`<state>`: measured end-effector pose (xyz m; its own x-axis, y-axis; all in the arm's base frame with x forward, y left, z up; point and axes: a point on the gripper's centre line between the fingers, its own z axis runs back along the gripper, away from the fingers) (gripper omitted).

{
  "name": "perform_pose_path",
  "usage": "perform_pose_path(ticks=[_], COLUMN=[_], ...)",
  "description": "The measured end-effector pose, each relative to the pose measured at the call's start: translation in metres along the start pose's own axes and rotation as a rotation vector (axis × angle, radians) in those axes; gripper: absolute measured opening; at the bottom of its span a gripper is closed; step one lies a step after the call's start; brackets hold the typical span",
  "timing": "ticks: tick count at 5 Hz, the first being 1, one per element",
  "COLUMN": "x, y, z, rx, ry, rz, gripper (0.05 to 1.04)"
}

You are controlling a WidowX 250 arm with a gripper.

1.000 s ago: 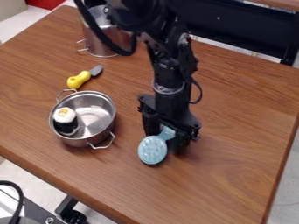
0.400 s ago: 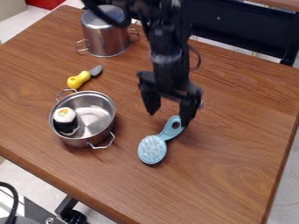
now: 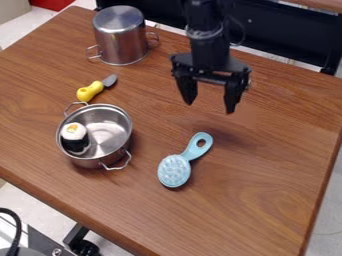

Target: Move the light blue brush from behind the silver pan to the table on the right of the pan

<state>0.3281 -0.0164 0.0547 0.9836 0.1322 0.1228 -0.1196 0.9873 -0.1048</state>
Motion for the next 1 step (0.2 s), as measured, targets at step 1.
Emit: perform_pose_path(ticks=[1], x=[0.0185], y=[0.0032], z=[-0.0074], rx=[0.011], ry=[-0.019], rz=[0.074], gripper=[0.999])
